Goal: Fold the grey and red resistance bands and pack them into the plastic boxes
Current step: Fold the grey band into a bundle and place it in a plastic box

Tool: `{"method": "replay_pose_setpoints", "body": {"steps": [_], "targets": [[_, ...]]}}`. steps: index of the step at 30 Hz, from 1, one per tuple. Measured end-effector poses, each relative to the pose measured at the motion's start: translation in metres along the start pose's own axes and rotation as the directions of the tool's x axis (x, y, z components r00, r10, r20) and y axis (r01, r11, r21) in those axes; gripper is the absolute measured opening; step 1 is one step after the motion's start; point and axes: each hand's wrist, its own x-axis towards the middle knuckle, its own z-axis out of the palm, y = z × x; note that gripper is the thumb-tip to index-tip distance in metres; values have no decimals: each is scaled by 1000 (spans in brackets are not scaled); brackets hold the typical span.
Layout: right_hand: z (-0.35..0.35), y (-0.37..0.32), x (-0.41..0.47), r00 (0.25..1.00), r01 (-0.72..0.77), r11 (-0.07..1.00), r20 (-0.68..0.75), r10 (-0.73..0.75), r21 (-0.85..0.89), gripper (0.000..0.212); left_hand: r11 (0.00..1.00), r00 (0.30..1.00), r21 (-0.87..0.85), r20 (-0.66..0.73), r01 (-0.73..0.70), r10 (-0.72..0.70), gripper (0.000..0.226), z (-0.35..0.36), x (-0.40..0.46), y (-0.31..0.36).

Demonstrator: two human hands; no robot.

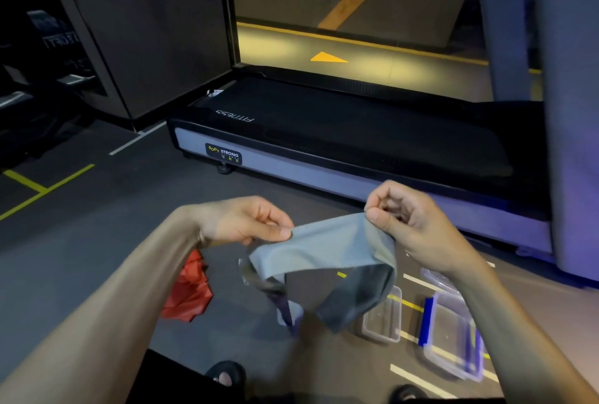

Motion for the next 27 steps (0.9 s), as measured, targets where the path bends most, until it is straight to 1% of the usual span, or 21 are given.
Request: {"method": "replay_pose_setpoints", "body": {"steps": [2,5,8,10,14,19,22,25,27], "targets": [[2,-1,0,999,4,1000,35,-4,-16,4,998,999,50,26,32,-33,19,2,-1,0],[4,1,-1,996,-5,999,84,8,-46,3,990,997,120,15,76,-78,22,-1,-5,-1],[3,4,-3,996,-16,998,90,21,-60,4,979,996,185,-1,90,-91,25,-6,-9,-3],[3,6,-3,996,-27,997,87,33,-68,4,976,996,202,-36,86,-81,24,-6,-9,-4],[3,14,-3,996,-58,995,68,64,-86,7,985,993,163,-114,55,-37,12,-8,-9,-4],[3,20,-2,995,-71,992,58,78,-108,8,985,991,170,-129,39,-17,21,-8,-11,-5],[4,22,-2,996,-66,991,54,73,-116,9,987,994,156,-104,36,-20,24,-8,-14,-3],[4,20,-2,997,-54,995,47,58,-84,8,992,995,129,-98,-2,15,27,-8,-16,-1],[4,19,-2,998,-51,999,46,51,-13,5,997,992,46,-109,-62,67,26,-9,-17,-1]]}}
